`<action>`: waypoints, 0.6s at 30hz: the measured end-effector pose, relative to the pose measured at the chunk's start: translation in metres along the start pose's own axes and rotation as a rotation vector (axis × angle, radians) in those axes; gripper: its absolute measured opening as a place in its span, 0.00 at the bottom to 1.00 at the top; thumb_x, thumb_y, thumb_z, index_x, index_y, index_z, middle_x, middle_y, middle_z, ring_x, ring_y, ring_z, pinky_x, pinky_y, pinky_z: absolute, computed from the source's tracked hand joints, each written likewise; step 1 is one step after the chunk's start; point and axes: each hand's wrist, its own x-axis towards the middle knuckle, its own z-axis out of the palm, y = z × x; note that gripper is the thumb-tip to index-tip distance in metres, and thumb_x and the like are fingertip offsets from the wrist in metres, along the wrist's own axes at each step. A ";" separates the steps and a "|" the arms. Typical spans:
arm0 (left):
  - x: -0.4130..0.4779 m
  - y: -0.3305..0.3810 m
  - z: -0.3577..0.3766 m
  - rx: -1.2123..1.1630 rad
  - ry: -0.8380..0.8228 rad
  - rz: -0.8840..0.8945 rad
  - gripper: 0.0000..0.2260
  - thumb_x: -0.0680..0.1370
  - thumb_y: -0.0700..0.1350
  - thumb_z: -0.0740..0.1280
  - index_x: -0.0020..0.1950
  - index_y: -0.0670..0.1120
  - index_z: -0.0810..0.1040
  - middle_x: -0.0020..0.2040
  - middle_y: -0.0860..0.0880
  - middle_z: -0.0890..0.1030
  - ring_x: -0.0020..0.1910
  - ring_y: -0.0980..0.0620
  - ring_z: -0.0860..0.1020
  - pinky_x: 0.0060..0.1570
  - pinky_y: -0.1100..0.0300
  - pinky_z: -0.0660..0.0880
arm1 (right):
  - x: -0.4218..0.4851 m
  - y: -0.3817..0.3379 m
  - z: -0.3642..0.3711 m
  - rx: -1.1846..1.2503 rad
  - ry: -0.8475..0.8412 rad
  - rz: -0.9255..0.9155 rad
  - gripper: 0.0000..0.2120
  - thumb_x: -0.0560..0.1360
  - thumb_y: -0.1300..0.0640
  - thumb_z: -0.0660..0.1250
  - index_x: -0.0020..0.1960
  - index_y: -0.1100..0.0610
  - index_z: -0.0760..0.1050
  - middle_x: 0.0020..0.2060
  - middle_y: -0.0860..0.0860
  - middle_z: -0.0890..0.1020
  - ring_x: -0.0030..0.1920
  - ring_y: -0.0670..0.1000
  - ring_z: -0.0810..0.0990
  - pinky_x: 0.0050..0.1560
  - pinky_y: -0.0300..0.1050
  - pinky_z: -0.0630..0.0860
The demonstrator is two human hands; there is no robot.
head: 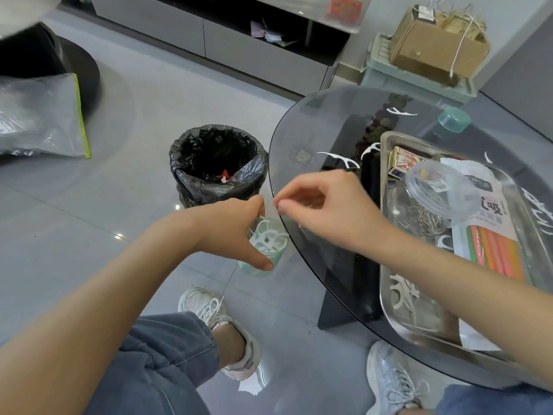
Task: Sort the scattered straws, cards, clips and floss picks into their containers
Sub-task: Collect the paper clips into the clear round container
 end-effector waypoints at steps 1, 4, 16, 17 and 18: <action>0.001 -0.001 0.000 0.002 -0.005 -0.011 0.28 0.64 0.64 0.74 0.50 0.52 0.62 0.41 0.57 0.70 0.37 0.59 0.70 0.33 0.62 0.65 | 0.004 0.005 -0.007 -0.057 0.084 -0.014 0.06 0.71 0.63 0.69 0.43 0.56 0.84 0.38 0.48 0.85 0.39 0.41 0.82 0.47 0.30 0.76; 0.005 -0.003 0.001 0.007 -0.004 -0.042 0.29 0.64 0.63 0.74 0.51 0.52 0.61 0.40 0.58 0.69 0.37 0.60 0.69 0.32 0.63 0.63 | 0.023 0.030 -0.035 -0.505 0.039 0.055 0.11 0.76 0.55 0.65 0.53 0.59 0.80 0.49 0.52 0.83 0.53 0.51 0.80 0.58 0.41 0.73; 0.009 -0.002 -0.001 0.091 0.019 -0.083 0.29 0.65 0.62 0.74 0.52 0.50 0.61 0.39 0.56 0.69 0.35 0.59 0.68 0.30 0.61 0.62 | 0.006 0.024 -0.009 -0.773 -0.352 0.031 0.35 0.73 0.33 0.50 0.62 0.60 0.72 0.59 0.55 0.74 0.62 0.55 0.70 0.64 0.50 0.68; 0.008 -0.002 0.000 0.105 0.007 -0.085 0.29 0.65 0.62 0.75 0.52 0.50 0.61 0.39 0.56 0.69 0.35 0.59 0.68 0.30 0.61 0.62 | -0.004 0.019 -0.006 -0.792 -0.366 0.009 0.35 0.73 0.32 0.52 0.64 0.60 0.70 0.61 0.55 0.73 0.64 0.55 0.69 0.64 0.50 0.68; 0.008 -0.003 0.000 0.115 -0.007 -0.088 0.30 0.65 0.62 0.75 0.53 0.50 0.61 0.39 0.56 0.69 0.35 0.59 0.68 0.30 0.61 0.62 | -0.013 0.015 -0.002 -0.813 -0.374 -0.002 0.34 0.73 0.33 0.56 0.65 0.59 0.69 0.63 0.55 0.72 0.65 0.55 0.68 0.64 0.50 0.69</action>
